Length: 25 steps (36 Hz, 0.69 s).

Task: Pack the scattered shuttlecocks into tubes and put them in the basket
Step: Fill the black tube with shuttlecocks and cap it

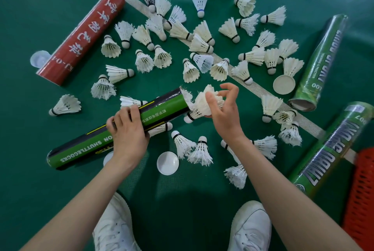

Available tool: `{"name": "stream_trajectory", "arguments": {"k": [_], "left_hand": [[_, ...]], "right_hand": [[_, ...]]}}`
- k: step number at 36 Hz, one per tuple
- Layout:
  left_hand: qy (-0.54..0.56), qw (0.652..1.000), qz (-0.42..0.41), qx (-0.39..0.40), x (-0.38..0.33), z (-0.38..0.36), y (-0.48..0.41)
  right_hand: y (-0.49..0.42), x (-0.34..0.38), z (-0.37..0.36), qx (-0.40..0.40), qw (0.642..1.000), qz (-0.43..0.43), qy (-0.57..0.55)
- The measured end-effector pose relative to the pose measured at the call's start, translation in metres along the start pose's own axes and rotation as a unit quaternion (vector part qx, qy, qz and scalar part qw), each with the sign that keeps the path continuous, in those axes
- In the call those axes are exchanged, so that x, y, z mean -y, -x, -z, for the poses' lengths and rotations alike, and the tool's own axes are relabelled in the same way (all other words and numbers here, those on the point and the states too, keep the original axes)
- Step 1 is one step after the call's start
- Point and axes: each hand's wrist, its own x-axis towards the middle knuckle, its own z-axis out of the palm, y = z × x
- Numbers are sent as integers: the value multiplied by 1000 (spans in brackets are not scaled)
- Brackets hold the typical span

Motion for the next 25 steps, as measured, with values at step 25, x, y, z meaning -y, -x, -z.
{"name": "stream_trajectory", "arguments": {"k": [25], "left_hand": [[34, 998, -15, -49, 4, -4, 2]], "right_hand": [[12, 28, -14, 30, 994, 92, -48]]}}
